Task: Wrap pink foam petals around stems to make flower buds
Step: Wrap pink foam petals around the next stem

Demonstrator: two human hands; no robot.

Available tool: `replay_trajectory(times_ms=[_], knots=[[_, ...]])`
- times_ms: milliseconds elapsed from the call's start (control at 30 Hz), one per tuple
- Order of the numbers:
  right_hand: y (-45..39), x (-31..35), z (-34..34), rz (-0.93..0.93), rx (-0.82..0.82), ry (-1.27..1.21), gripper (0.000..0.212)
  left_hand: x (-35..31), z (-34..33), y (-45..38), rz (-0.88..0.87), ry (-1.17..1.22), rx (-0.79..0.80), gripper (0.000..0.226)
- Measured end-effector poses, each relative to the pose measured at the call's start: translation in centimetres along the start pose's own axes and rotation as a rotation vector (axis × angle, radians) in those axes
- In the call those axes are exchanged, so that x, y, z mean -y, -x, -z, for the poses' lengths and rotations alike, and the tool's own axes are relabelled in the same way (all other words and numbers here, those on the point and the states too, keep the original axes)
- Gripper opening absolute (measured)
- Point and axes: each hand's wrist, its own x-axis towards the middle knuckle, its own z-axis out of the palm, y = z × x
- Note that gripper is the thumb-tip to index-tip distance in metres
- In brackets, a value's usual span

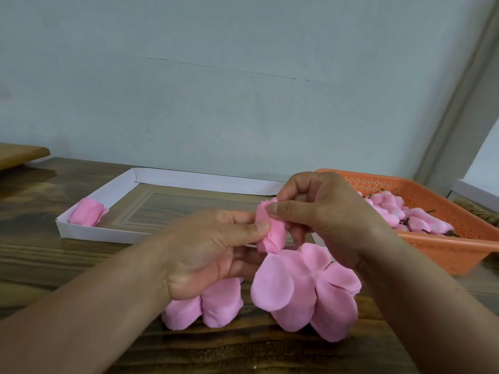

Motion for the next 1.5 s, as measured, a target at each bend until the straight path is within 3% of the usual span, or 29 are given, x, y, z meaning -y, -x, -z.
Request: replay_trajectory(times_ms=[333, 467, 700, 933, 1133, 1200, 1367, 1500], knots=[[0.1, 0.1, 0.1, -0.016, 0.023, 0.030, 0.020, -0.3, 0.4, 0.0, 0.044, -0.013, -0.010, 0.018], [0.1, 0.1, 0.0, 0.000, 0.020, 0.024, 0.021, -0.4, 0.2, 0.0, 0.049, 0.130, 0.019, 0.015], [0.1, 0.1, -0.1, 0.008, -0.003, 0.029, 0.020, 0.0, 0.2, -0.3, -0.019, 0.136, -0.011, 0.016], [0.5, 0.7, -0.1, 0.059, 0.009, -0.007, 0.010, 0.3, 2.2, -0.9, -0.002, -0.003, 0.055, 0.015], [0.4, 1.2, 1.1, 0.199, -0.075, -0.019, 0.013, 0.7, 2.8, -1.3, -0.088, 0.158, 0.115, 0.018], [0.3, 1.3, 1.6, 0.279, -0.068, 0.020, 0.019, 0.6, 2.9, -1.3, -0.113, 0.174, 0.120, 0.021], [0.6, 1.0, 2.2, 0.390, 0.261, 0.463, 0.064, 0.5, 2.9, -1.4, -0.104, 0.181, 0.123, 0.026], [0.5, 0.1, 1.4, 0.408, 0.258, 0.621, 0.078, 0.4, 2.9, -1.5, -0.056, 0.200, 0.114, 0.028]])
